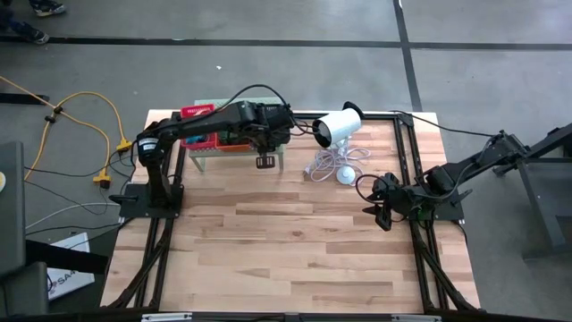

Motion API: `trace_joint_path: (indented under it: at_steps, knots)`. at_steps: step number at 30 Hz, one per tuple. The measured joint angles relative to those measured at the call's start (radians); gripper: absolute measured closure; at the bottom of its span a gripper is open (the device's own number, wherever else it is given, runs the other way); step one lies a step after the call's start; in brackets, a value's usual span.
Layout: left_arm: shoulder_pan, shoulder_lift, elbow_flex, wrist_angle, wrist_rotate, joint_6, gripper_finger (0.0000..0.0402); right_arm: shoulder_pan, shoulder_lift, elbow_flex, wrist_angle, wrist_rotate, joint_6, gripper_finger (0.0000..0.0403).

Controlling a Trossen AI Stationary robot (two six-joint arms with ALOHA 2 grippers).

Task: Pick & Place Office Desk Supplies
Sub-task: Put the black basket on the shelf, then return to Home Position

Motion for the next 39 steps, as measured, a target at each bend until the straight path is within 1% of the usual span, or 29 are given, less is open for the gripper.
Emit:
trace_joint_path:
  at_steps: [6,11,22,33,39]
  knots:
    - [0.0,0.0,0.0,0.003,0.0,0.002,0.0349,0.0,0.0,0.0,0.0,0.0,0.0,0.0215]
    - [0.0,0.0,0.0,0.007,0.0,0.002,0.0338,0.0,0.0,0.0,0.0,0.0,0.0,0.0215]
    - [0.0,0.0,0.0,0.015,-0.007,0.001,0.0336,0.0,0.0,0.0,0.0,0.0,0.0,0.0215]
    - [-0.007,-0.043,0.0,0.026,-0.019,0.01,0.0336,0.0,0.0,0.0,0.002,0.0,0.0,0.0215]
    - [-0.013,-0.045,0.001,0.036,-0.019,0.012,0.0336,0.0,0.0,0.0,0.005,0.0,0.0,0.0215]
